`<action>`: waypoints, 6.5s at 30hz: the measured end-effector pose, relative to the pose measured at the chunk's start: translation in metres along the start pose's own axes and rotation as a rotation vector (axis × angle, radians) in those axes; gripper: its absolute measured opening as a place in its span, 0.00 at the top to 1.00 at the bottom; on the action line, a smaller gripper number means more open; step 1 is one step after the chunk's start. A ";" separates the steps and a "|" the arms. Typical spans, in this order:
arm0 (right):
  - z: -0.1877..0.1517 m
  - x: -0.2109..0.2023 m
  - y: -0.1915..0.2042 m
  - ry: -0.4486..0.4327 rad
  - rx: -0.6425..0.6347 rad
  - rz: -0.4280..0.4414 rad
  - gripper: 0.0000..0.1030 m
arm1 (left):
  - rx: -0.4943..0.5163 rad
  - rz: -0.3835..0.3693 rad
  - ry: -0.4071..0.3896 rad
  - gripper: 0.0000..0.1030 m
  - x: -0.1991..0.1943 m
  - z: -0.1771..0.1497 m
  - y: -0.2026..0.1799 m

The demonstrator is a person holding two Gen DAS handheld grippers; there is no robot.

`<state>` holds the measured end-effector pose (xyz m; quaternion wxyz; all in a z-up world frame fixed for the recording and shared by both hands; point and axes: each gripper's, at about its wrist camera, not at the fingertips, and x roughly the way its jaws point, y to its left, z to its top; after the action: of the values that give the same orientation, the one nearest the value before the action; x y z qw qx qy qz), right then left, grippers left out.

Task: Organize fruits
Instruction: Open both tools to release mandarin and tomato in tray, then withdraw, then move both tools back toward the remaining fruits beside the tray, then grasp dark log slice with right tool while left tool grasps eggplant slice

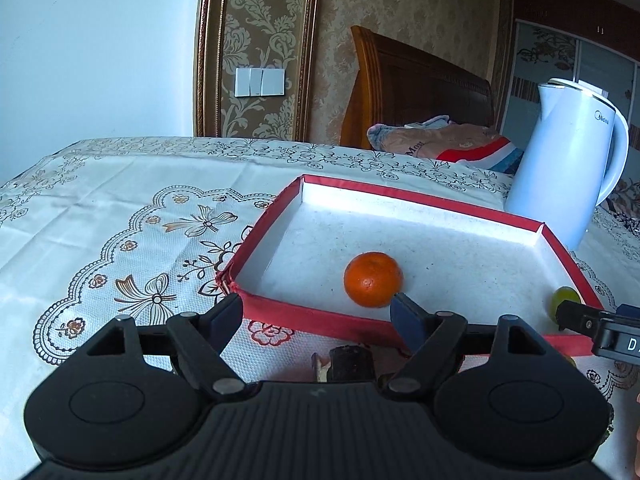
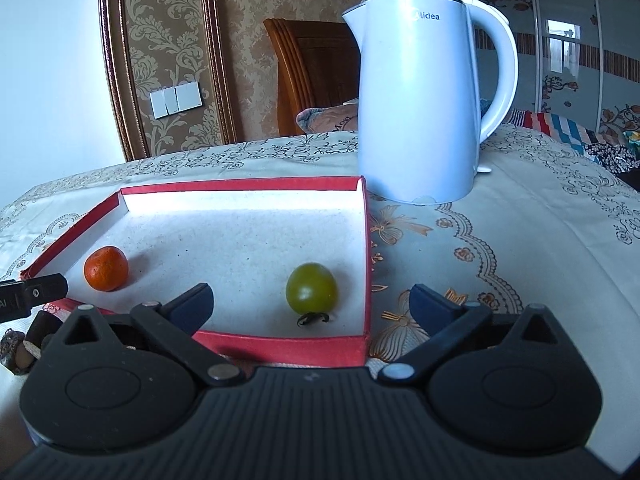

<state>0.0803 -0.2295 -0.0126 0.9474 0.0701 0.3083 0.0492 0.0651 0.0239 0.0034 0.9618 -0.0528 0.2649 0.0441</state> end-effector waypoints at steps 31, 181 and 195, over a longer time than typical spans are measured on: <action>-0.017 -0.023 -0.017 0.030 0.061 0.035 0.00 | 0.008 0.019 0.065 0.16 -0.038 -0.036 0.042; -0.051 -0.054 0.006 0.083 -0.187 0.130 0.70 | 0.205 -0.005 0.079 0.60 -0.026 -0.036 0.023; -0.051 -0.061 0.001 0.034 -0.158 0.083 0.70 | 0.166 0.023 0.023 0.60 -0.036 -0.035 0.026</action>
<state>0.0014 -0.2312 -0.0179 0.9418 0.0070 0.3163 0.1139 0.0136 0.0434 -0.0100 0.9592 0.0296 0.2793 0.0324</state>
